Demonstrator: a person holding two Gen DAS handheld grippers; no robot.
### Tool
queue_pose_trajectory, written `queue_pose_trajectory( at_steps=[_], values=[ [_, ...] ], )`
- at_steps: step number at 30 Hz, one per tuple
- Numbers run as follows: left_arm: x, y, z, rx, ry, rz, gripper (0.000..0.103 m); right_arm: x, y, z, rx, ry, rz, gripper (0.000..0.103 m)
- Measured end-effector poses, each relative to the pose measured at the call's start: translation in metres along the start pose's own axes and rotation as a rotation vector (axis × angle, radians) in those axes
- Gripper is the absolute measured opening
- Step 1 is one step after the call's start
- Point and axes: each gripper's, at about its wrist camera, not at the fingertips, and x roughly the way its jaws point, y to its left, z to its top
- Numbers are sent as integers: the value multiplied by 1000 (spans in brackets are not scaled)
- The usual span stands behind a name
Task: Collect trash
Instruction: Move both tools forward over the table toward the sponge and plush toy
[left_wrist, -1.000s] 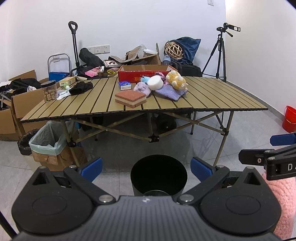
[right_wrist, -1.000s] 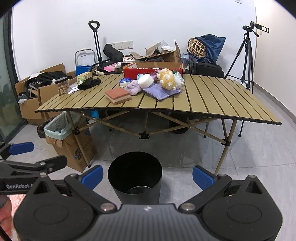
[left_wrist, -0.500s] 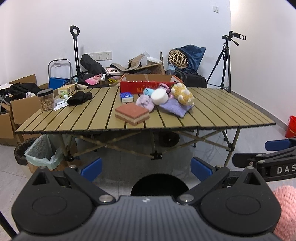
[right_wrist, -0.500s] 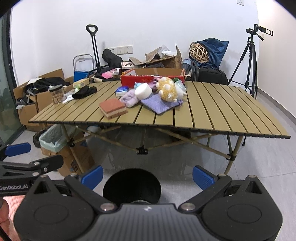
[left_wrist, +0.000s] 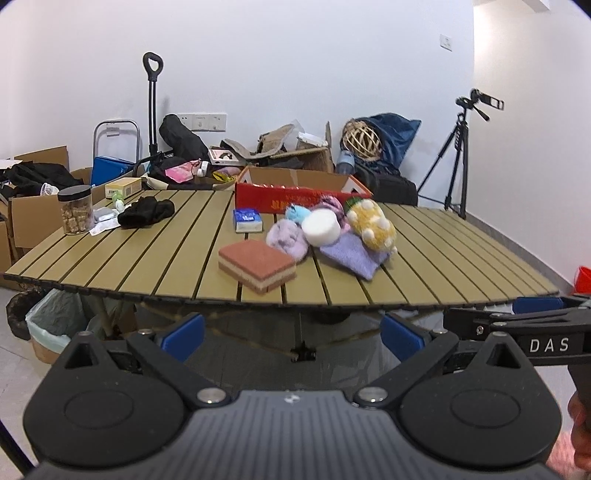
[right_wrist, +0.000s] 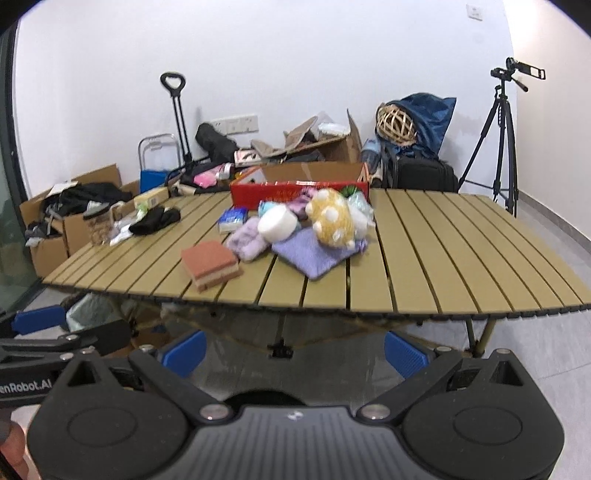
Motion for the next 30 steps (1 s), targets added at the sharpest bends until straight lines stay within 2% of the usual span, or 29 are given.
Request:
queue_pose_trajectory(
  at_steps=[11, 21, 25, 30],
  values=[
    [50, 18, 29, -60, -38, 53, 103, 55, -3, 31, 53, -89, 17, 103],
    [103, 23, 46, -90, -58, 100, 103, 105, -20, 51, 61, -159, -28, 103],
    [133, 17, 51, -96, -33, 122, 103, 133, -36, 58, 107, -140, -35, 103],
    [178, 9, 52, -96, 31, 196, 103, 155, -51, 55, 168, -158, -46, 103]
  ],
)
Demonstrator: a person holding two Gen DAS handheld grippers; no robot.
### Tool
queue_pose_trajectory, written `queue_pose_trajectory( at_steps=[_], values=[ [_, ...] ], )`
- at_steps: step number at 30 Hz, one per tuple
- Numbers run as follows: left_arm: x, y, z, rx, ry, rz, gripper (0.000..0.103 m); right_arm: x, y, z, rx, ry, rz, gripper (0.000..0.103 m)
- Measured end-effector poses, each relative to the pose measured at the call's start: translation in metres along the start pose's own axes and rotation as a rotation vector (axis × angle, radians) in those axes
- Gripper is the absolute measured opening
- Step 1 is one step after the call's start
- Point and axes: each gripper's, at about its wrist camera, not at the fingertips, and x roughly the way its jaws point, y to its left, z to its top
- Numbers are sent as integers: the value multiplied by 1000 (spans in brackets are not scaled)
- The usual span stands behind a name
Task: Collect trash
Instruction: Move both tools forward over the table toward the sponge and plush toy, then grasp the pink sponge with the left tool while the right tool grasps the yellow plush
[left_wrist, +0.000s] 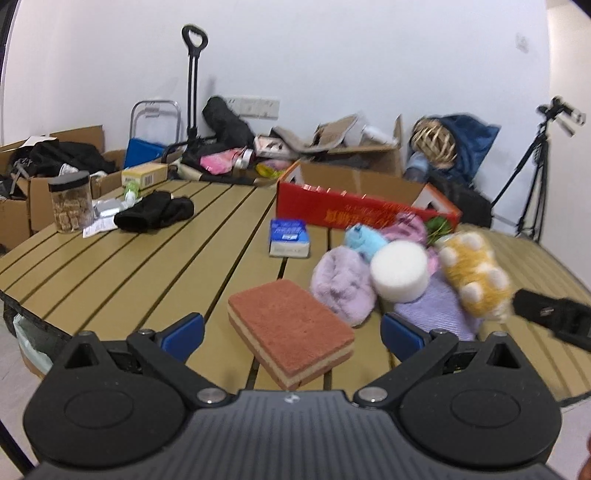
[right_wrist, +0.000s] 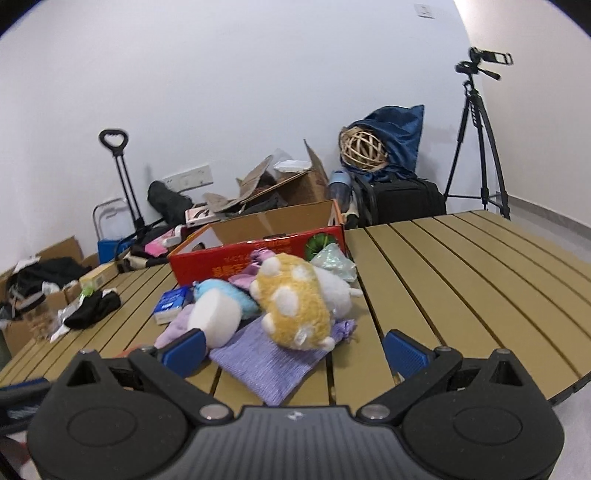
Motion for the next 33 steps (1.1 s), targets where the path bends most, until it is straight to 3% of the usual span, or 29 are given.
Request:
queue_pose_trajectory(
  at_steps=[7, 20, 24, 28, 33],
  values=[
    [39, -17, -4, 14, 23, 109, 103, 19, -14, -8, 74, 15, 12, 103],
    [71, -27, -8, -16, 71, 140, 103, 30, -17, -17, 24, -3, -40, 103],
    [75, -21, -7, -30, 82, 117, 103, 30, -13, -18, 2, -15, -55, 103],
    [72, -19, -7, -22, 73, 102, 90, 31, -9, -19, -8, -20, -54, 103],
    [71, -17, -8, -23, 73, 91, 89, 32, -5, -21, -22, -14, -48, 103]
  ],
)
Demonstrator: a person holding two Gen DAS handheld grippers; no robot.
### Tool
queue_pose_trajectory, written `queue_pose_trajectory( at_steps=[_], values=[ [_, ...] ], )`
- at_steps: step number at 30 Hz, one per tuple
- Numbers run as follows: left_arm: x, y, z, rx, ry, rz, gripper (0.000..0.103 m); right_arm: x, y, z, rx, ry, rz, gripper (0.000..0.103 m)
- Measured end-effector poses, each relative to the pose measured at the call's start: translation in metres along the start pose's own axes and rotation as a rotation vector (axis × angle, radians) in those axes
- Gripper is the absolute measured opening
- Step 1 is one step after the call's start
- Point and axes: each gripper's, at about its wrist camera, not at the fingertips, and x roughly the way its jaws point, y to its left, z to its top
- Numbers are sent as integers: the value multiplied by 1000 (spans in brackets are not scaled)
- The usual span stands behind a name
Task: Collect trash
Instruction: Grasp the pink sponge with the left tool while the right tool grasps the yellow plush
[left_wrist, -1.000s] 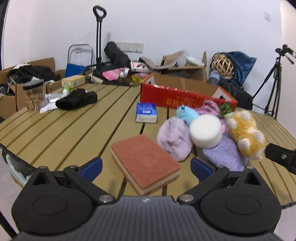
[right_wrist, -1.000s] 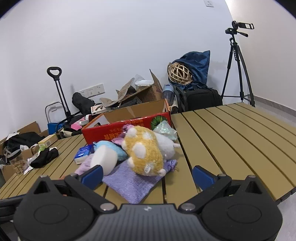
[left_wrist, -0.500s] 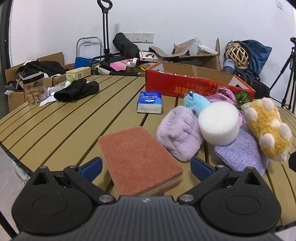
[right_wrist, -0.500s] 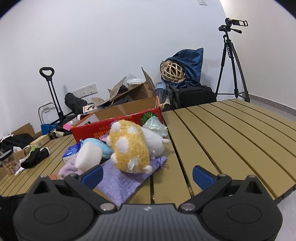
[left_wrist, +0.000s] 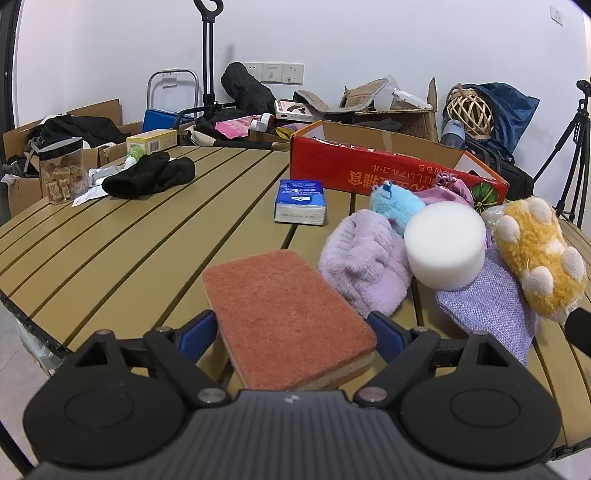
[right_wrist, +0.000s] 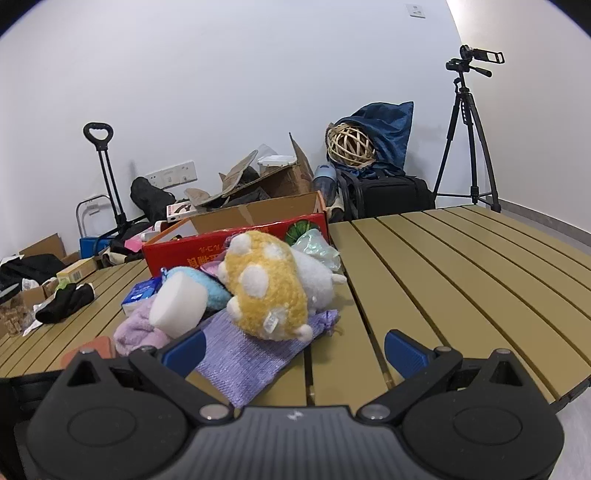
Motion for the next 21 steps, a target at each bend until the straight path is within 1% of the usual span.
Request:
queue_pose_trajectory(
  at_steps=[5, 7, 10, 15, 21],
  values=[
    [-2, 5, -2, 10, -18, -12, 87, 0, 0, -2, -10, 4, 1, 103],
    [-4, 7, -4, 15, -34, -4, 86, 1, -1, -2, -11, 5, -1, 103],
    [-12, 15, -4, 18, -69, -16, 86, 2, -1, -1, -11, 2, -4, 103],
    [-34, 26, -3, 47, -167, -31, 86, 4, 2, 1, -25, -20, -16, 103],
    [-45, 38, 0, 53, -200, -37, 86, 15, 17, 7, -65, -55, -17, 103]
  ],
)
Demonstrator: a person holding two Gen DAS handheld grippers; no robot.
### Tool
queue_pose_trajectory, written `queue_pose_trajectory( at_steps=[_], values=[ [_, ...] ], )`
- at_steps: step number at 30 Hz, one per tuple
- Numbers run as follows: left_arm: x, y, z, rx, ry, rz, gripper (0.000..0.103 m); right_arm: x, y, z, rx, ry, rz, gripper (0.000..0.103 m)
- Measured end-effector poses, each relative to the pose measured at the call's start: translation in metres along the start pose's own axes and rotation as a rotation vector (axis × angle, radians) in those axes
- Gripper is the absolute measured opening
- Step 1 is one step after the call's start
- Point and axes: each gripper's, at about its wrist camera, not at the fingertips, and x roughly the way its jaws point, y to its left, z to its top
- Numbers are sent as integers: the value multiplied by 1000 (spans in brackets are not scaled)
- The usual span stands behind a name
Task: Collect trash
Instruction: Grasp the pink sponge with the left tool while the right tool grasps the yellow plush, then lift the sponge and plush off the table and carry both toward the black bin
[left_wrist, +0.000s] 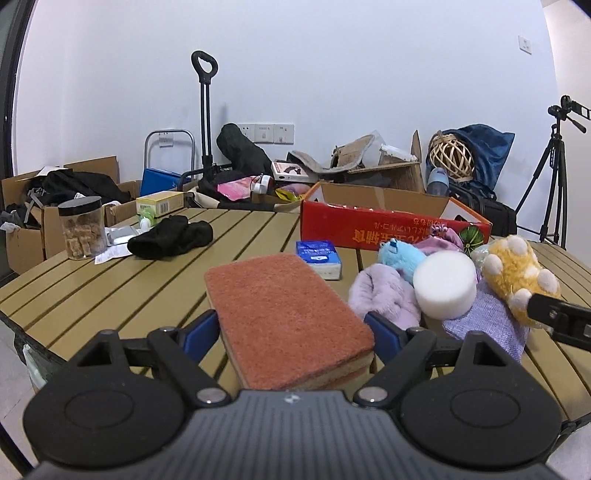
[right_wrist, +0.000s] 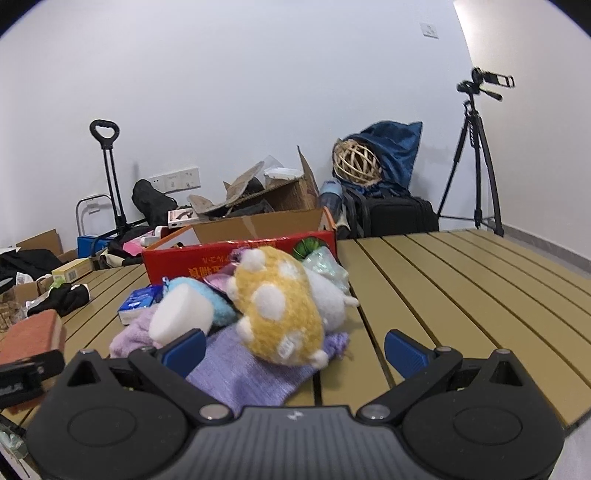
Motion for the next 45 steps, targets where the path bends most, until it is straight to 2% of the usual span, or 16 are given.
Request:
queue_pose_trajectory(
  at_steps=[6, 15, 21, 24, 27, 28, 29, 37, 45],
  values=[
    [1, 15, 0, -14, 2, 0, 86, 20, 5, 5, 14, -10, -2, 103],
    [-1, 26, -1, -42, -1, -12, 86, 39, -16, 5, 156, -12, 13, 101],
    [2, 23, -2, -30, 8, -22, 86, 46, -19, 3, 146, -13, 23, 90],
    [4, 23, -3, -30, 19, -26, 86, 49, -23, 0, 174, -1, 69, 82],
    [5, 24, -4, -37, 28, -32, 86, 51, -25, -1, 184, 9, 117, 67],
    [6, 24, -4, -37, 29, -32, 87, 51, -26, -1, 181, 5, 135, 58],
    [6, 24, -4, -38, 29, -31, 87, 50, -26, -2, 177, 1, 148, 54],
    [5, 25, -3, -44, 24, -26, 87, 37, -10, -6, 68, -52, 98, 49],
    [4, 26, -2, -48, 21, -25, 87, 21, -5, -7, 26, -130, 62, 47]
  ],
)
